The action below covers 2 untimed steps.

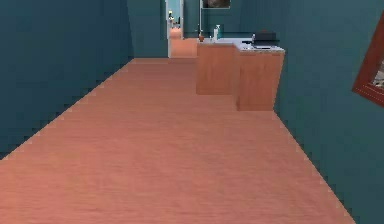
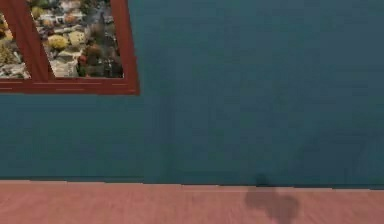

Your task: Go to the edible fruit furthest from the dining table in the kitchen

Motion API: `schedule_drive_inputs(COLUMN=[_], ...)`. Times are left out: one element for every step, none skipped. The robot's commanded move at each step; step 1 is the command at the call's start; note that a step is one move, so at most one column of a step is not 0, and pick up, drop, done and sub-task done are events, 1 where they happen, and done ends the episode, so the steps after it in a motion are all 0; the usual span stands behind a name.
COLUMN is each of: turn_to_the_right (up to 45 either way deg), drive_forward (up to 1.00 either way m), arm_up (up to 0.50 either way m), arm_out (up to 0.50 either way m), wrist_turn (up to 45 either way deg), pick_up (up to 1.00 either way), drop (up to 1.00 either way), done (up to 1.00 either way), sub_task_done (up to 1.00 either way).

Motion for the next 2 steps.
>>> schedule_drive_inputs(turn_to_the_right=[0.0,0.0], drive_forward=[1.00,1.00], arm_up=[0.00,0.00], arm_out=[0.00,0.00], wrist_turn=[0.0,0.0], pick_up=[0.00,0.00], drop=[0.00,0.00], done=[0.00,0.00], sub_task_done=[0.00,0.00])
